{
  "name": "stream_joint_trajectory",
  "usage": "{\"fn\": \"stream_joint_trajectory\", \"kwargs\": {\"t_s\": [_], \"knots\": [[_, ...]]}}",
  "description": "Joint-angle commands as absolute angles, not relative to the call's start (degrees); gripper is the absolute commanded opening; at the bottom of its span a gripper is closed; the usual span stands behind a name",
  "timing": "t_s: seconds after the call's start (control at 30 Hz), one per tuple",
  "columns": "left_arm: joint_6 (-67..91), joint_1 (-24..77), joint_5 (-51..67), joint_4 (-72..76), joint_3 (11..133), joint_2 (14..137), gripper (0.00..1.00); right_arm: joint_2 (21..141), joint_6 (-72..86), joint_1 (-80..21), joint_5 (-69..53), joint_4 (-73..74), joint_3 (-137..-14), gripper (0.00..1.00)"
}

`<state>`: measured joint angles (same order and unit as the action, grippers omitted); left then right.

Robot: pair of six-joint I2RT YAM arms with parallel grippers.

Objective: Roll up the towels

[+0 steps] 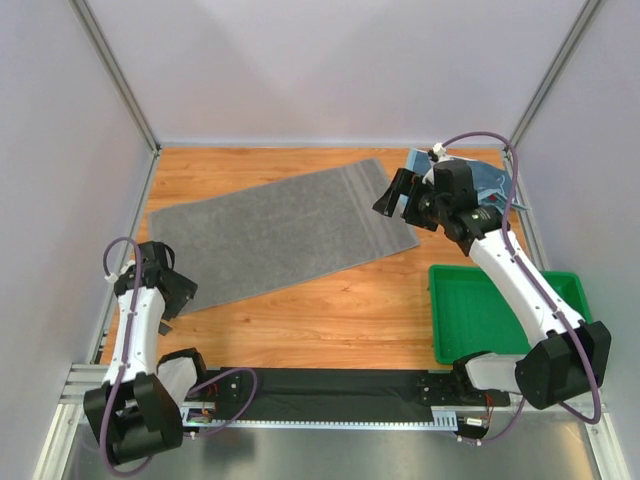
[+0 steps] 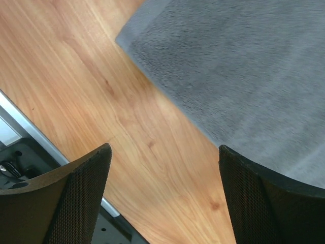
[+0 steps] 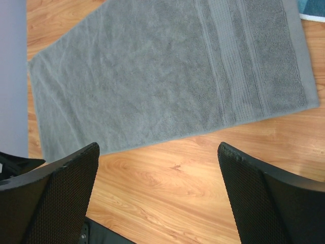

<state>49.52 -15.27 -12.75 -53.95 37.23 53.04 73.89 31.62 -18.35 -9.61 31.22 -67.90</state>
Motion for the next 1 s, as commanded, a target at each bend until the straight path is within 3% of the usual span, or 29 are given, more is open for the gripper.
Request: {"fn": "stream_joint_trajectory", "kwargs": {"t_s": [0.0,0.67,0.83,0.97], "knots": [[50.98,-18.09,-14.51,-50.72,35.69,57.47,0.91,73.74,30.06,-18.72,-10.02,31.82,-67.33,1.0],[49.31,-22.06,-14.85,-39.11,30.94,62.75,0.83,77.17,29.71,-18.72,-11.16,30.94,-66.53,1.0],[48.78,-22.15,-13.45,-35.87,30.67,65.03,0.6,77.17,29.09,-18.81,-9.93,31.55,-66.53,1.0],[47.82,-22.15,-13.62,-34.72,31.2,66.71,0.5,77.87,28.92,-18.63,-9.58,31.55,-66.53,1.0]]}}
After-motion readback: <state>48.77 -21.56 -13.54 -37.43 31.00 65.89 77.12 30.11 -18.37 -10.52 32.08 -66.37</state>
